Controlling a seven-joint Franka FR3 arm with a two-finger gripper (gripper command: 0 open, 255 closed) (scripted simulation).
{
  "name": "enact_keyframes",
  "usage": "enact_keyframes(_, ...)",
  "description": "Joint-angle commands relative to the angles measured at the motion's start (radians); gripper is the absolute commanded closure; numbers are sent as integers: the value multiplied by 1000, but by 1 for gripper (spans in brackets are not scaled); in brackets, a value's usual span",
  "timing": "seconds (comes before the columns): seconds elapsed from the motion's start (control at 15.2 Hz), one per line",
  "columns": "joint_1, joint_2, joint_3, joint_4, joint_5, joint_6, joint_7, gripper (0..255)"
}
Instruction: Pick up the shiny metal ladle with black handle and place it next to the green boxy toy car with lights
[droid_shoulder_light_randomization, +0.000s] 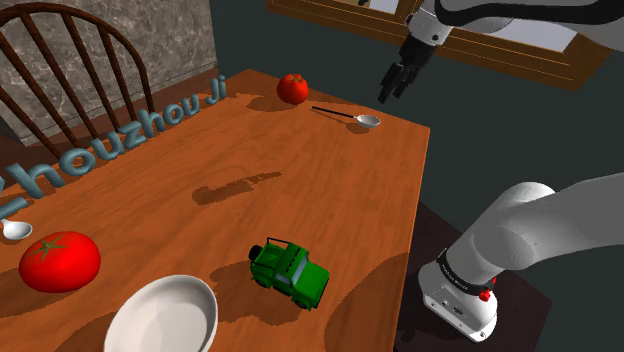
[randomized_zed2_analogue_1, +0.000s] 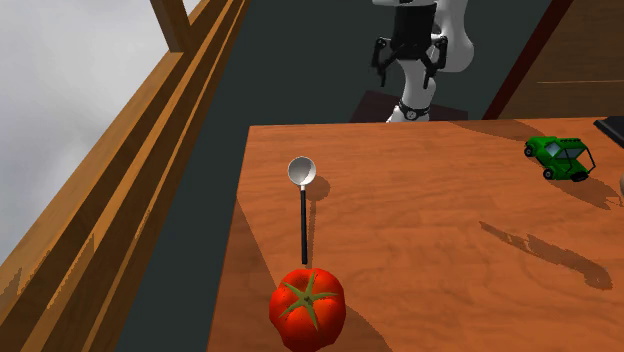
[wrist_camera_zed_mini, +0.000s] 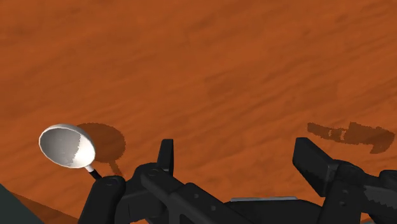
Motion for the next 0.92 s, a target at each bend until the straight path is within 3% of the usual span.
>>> enact_keyframes(0.0,5,65,-28,19,0,40,-54,0)
enact_keyframes(0.4,18,281,-108,115,28,132,-220,0)
enact_keyframes(0.86,13,561,-167,294,116,187,-418,0)
